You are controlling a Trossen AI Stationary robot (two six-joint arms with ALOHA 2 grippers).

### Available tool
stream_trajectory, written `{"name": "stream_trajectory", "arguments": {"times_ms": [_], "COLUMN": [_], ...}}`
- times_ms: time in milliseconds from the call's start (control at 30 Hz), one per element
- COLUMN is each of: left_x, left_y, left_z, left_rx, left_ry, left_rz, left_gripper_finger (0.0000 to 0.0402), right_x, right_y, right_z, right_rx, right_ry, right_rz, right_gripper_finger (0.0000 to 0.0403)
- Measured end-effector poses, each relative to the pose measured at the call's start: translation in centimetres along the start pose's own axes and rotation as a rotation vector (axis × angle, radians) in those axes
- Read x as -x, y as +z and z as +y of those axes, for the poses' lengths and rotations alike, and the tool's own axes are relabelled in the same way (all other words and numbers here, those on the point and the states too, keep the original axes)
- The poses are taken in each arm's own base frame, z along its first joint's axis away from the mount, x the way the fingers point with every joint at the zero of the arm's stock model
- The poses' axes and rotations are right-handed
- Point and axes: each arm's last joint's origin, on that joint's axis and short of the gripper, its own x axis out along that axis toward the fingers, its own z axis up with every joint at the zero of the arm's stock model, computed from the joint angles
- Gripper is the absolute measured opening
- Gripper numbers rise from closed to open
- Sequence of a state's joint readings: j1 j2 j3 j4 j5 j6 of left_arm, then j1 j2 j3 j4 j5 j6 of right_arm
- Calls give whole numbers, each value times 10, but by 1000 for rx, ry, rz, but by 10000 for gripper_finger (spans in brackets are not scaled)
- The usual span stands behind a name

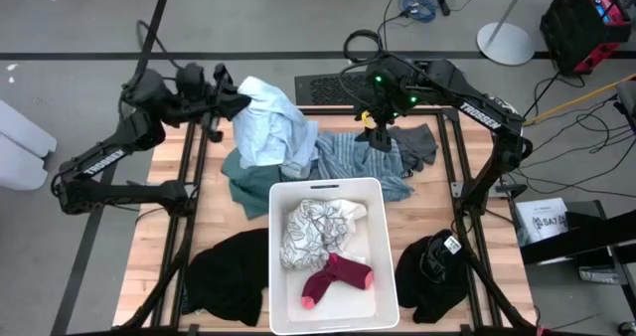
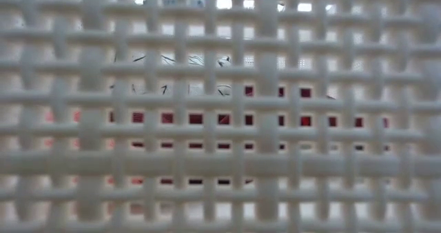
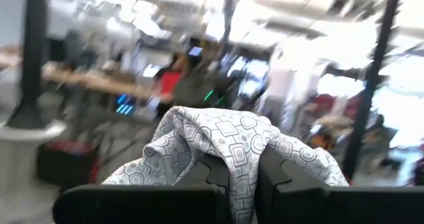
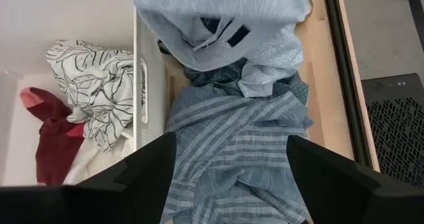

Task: Sort clothes
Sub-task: Put the light blue polo shirt into the white laundry bin

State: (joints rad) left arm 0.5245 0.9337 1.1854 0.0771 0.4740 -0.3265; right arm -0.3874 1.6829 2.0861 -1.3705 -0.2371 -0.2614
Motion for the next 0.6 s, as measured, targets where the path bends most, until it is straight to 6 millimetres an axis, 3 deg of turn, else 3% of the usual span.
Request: {"name": "stream_trajectory", "arguments": {"times_ms": [233,433,600], "left_x": [1,3,-15], "left_y": [25,62,91], "left_z": [-20,-36,-38], "left_rx": [-50,-57,-9], "left_ry": [-194,-312,-251], "left_rz": [-242,-499,-613], "left_gripper_finger": [24,23,23], "right_x": [5,34,57], "right_y": [7,14,14], "right_z": [-6,-16,-24], "right_rx": [74,48,-17], "right_ry": [-82,-315,-426], "right_rz": [-84,-254,-371], "right_gripper_finger": [274,274,274]}}
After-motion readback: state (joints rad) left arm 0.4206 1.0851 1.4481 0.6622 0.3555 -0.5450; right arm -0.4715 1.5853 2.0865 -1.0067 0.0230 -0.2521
